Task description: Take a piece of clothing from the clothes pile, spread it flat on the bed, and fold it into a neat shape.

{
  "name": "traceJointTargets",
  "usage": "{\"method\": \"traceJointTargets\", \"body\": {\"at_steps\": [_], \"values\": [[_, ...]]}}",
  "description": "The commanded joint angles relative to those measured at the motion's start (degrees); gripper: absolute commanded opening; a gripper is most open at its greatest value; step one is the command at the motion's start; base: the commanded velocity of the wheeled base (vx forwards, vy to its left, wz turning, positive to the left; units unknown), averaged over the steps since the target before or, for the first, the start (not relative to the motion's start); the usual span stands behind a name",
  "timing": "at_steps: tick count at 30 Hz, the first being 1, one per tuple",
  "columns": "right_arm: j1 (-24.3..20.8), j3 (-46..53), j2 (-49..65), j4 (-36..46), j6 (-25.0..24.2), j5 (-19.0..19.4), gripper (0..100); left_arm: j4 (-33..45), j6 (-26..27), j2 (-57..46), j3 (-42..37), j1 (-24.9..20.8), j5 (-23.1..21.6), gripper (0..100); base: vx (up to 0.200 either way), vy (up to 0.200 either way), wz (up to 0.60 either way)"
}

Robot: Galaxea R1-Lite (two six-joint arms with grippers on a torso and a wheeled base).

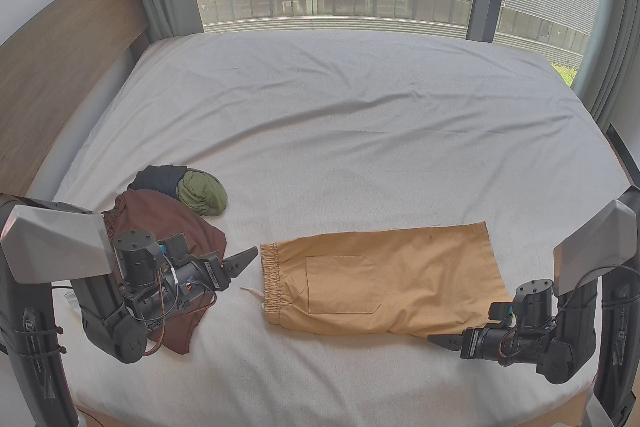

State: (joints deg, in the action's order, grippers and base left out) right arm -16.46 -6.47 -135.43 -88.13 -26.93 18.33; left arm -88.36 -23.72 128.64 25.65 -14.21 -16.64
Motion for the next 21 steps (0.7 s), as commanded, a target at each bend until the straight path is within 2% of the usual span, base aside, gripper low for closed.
{"method": "traceJointTargets", "body": {"at_steps": [1,9,21], "values": [[-2.09,1.82,5.00,-0.12,0.03,0.30,100,0.03,-1.68,0.12,-0.34,-0.55,-1.11,100,0.000,0.000,0.00],[-5.52,3.57,9.13,-0.12,-0.05,0.39,100,0.03,-1.68,1.18,-0.69,-1.43,-0.67,100,0.000,0.000,0.00],[-5.52,4.72,10.53,-0.12,-0.05,0.39,100,-0.06,-2.73,5.84,1.60,-3.63,2.14,100,0.000,0.000,0.00]]}}
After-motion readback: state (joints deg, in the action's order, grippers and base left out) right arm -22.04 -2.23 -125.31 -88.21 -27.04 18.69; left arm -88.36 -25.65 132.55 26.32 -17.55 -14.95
